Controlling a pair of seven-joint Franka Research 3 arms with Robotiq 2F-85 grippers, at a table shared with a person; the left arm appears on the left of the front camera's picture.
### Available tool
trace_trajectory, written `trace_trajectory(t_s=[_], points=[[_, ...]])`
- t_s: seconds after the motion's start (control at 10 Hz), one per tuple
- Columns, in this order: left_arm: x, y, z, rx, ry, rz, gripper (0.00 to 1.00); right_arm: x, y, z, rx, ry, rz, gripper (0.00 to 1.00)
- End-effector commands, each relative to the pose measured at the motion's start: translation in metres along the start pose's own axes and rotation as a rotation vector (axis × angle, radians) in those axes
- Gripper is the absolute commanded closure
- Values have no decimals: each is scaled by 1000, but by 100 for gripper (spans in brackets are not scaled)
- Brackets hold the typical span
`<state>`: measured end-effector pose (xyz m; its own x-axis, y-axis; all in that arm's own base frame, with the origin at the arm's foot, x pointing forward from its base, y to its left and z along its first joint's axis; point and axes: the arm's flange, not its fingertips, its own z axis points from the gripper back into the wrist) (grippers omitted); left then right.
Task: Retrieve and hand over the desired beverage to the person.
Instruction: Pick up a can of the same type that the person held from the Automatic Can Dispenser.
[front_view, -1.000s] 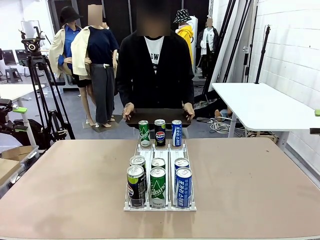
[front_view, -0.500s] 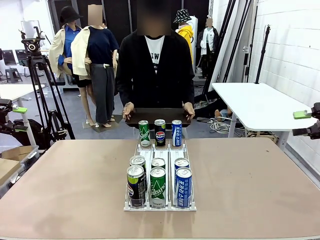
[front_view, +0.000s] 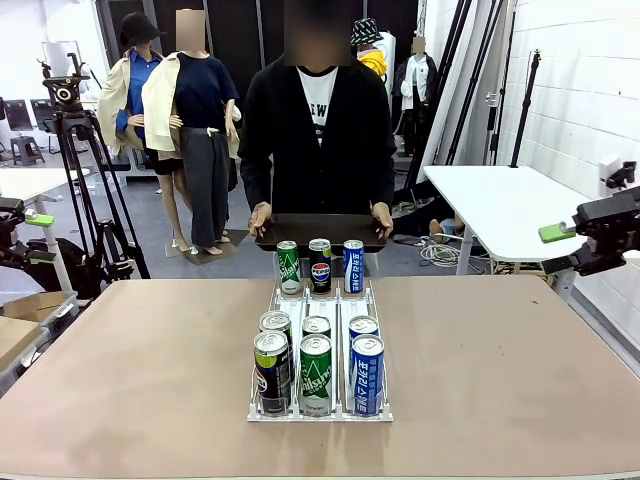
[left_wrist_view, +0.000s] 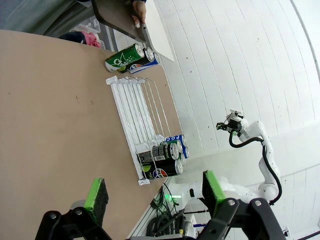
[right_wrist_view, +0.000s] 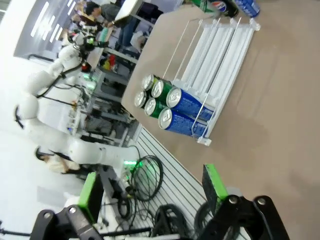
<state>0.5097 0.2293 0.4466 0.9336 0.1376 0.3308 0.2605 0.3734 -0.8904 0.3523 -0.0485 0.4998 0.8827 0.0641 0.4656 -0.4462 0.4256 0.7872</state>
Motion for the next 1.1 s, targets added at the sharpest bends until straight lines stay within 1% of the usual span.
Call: trace_trajectory(t_s=[0.0, 0.2, 0.6, 1.0], points=[[0, -1, 1, 9, -9, 12, 0, -2, 24, -15, -93, 56, 25, 0], [0, -1, 1, 9, -9, 12, 0, -4, 52, -34, -164, 116, 80, 0], [0, -1, 1, 9, -9, 12, 0, -20, 98, -81, -286, 236, 177, 0], [0, -1, 1, 9, -9, 12, 0, -21, 133, -131, -402, 306, 265, 0]])
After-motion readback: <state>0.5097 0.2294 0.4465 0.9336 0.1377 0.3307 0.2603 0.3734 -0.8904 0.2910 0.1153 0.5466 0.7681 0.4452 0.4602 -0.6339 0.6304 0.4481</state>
